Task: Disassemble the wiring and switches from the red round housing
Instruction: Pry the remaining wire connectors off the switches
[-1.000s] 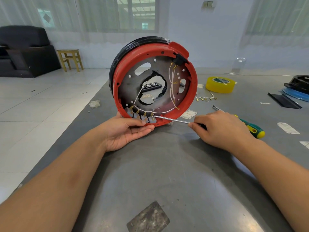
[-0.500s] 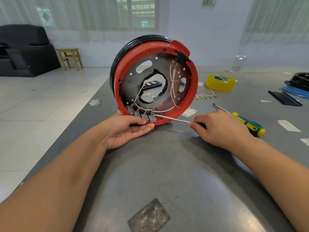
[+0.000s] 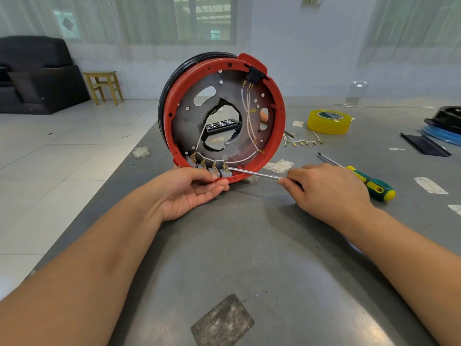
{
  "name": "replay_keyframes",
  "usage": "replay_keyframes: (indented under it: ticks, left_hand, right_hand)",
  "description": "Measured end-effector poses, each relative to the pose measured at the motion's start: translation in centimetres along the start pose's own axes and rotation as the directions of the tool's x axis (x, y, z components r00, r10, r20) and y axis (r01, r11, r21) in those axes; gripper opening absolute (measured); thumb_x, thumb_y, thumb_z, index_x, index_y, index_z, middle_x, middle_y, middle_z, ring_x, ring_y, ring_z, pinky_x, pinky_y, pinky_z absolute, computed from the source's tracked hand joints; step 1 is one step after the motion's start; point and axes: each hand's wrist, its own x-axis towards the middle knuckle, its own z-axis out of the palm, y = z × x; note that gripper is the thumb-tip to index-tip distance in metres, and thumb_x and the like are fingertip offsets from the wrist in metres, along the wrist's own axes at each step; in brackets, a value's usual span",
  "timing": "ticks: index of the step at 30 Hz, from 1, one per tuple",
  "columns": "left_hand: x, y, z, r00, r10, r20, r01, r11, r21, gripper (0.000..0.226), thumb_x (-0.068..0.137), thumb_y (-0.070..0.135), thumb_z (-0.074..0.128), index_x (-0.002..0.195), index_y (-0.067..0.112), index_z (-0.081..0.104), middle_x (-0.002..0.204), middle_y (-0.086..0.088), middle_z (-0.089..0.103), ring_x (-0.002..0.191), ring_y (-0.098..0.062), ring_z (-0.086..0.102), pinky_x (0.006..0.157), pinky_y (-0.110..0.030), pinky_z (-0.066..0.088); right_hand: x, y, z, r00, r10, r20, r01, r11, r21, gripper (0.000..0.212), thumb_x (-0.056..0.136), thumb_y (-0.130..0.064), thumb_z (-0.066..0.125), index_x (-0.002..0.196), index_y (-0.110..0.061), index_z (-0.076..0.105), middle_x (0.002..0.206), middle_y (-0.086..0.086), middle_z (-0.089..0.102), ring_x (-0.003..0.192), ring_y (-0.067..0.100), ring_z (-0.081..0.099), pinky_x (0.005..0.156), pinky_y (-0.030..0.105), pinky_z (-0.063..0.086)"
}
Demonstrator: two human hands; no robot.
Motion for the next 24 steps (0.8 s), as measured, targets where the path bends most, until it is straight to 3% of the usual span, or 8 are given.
replay_keyframes:
  ticks: [10, 19, 24]
  left_hand:
    - [-0.1, 0.0, 0.3, 1.000, 0.000, -0.023, -0.001, 1.000, -0.026, 0.013, 0.096, -0.012, 0.058, 0.088, -0.007, 0.067, 0.099, -0.033, 0.076, 0.090, -0.038, 0.080, 0.063, -0.030, 0.065]
    - [0.0, 0.1, 0.4, 0.999, -0.002, -0.035, 0.000, 0.999, -0.041, 0.015, 0.096, -0.012, 0.057, 0.087, -0.009, 0.068, 0.100, -0.032, 0.076, 0.089, -0.038, 0.080, 0.065, -0.030, 0.066]
    - [0.0, 0.1, 0.3, 0.999, -0.003, -0.032, 0.002, 0.999, -0.053, 0.012, 0.096, -0.011, 0.057, 0.091, -0.009, 0.068, 0.101, -0.032, 0.076, 0.090, -0.038, 0.080, 0.063, -0.030, 0.065]
  right_hand:
    - [-0.2, -0.8, 0.2, 0.999, 0.037, -0.011, -0.038, 0.997, -0.062, 0.050, 0.103, -0.061, 0.024, 0.096, -0.033, 0.065, 0.081, -0.010, 0.058, 0.072, 0.016, 0.062, 0.047, 0.025, 0.038]
    - [-0.2, -1.2, 0.4, 0.996, 0.075, 0.053, -0.076, 0.997, 0.009, 0.049, 0.104, -0.061, 0.025, 0.101, -0.032, 0.064, 0.085, -0.010, 0.059, 0.076, 0.018, 0.062, 0.057, 0.035, 0.055]
    - [-0.3, -1.5, 0.6, 0.992, 0.099, 0.083, -0.103, 0.994, 0.046, 0.046, 0.104, -0.060, 0.028, 0.094, -0.030, 0.061, 0.083, -0.009, 0.057, 0.077, 0.020, 0.061, 0.054, 0.033, 0.048]
